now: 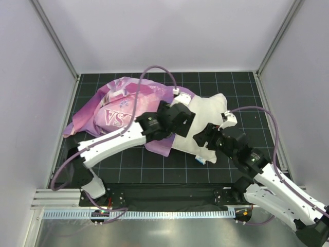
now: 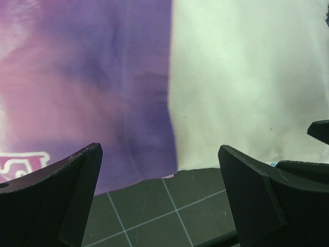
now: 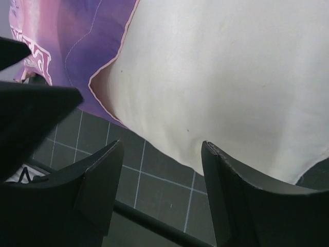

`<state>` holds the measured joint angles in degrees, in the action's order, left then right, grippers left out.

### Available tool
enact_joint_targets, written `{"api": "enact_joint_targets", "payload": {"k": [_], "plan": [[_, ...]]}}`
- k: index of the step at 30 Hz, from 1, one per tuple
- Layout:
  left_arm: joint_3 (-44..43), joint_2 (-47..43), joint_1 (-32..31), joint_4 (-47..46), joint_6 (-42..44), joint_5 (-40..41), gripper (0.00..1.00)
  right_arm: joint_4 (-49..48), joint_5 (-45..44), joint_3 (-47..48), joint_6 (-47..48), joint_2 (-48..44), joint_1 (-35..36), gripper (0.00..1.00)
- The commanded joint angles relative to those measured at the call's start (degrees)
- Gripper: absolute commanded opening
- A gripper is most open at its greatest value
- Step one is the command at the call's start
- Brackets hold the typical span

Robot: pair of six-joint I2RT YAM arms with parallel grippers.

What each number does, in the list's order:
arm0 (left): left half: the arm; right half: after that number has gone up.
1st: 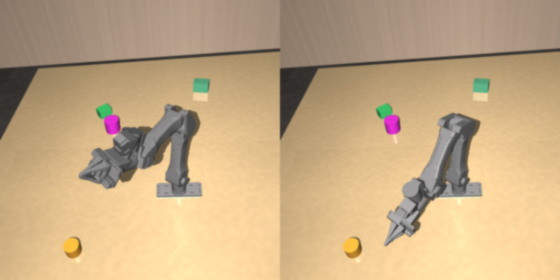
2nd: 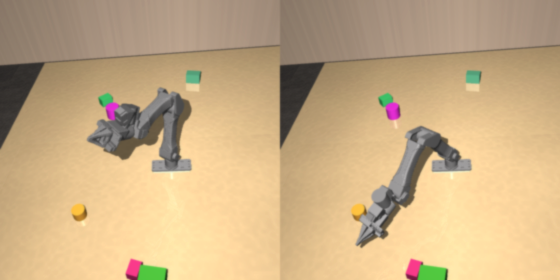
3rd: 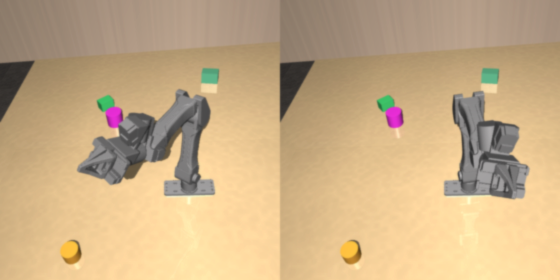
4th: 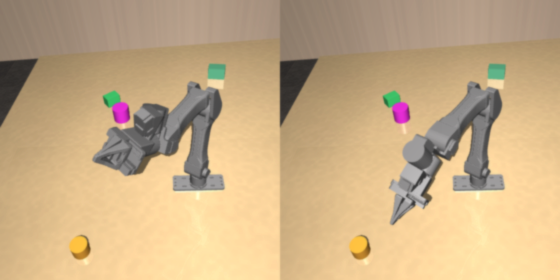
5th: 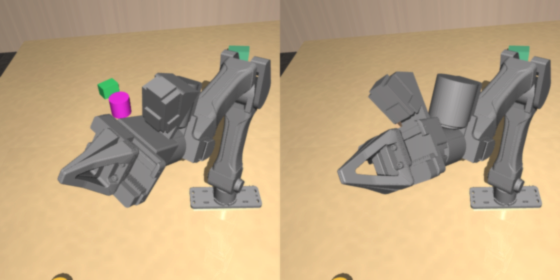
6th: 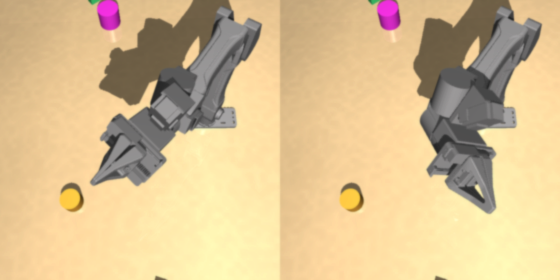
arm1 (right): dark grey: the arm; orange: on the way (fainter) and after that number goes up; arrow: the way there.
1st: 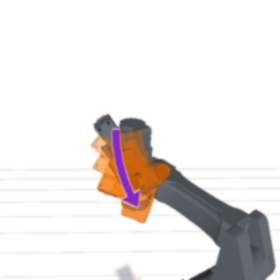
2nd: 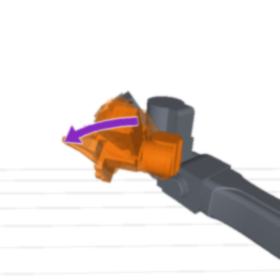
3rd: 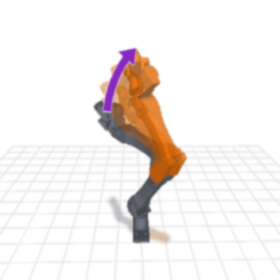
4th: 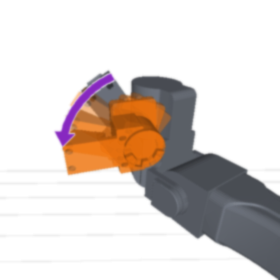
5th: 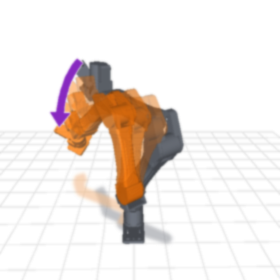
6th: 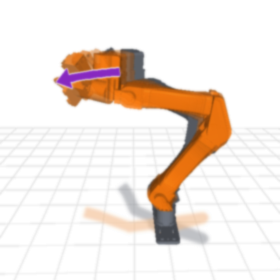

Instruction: Put the pillow into the pillowcase

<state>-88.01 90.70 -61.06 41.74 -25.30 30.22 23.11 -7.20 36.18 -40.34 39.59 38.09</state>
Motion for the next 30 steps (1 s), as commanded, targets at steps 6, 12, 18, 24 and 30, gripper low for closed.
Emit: {"api": "enact_joint_targets", "payload": {"k": [6, 12, 18, 24, 30], "plan": [[-16.83, 17.57, -4.16, 13.0, 1.4, 13.88, 1.0, 4.56, -12.03, 1.26, 4.13, -8.9, 0.06, 0.69], [-24.76, 24.97, -1.97, 25.32, -5.55, 25.32, 0.82, 8.17, -14.24, 1.87, 5.09, -14.19, 0.06, 0.69], [-23.44, 23.74, 0.06, 26.46, -6.78, 28.14, 0.77, 7.3, -14.42, 0.56, 5.36, -15.51, 0.06, 0.69], [-22.03, 21.63, 2.34, 26.73, -6.26, 28.67, 0.68, 4.31, -11.96, -0.94, 5.71, -11.3, -0.03, 0.69], [-22.21, 21.1, 4.98, 26.56, -4.15, 27.62, 0.45, 1.5, -8.62, -0.5, 5.88, -6.38, 0.06, 0.69]]}}
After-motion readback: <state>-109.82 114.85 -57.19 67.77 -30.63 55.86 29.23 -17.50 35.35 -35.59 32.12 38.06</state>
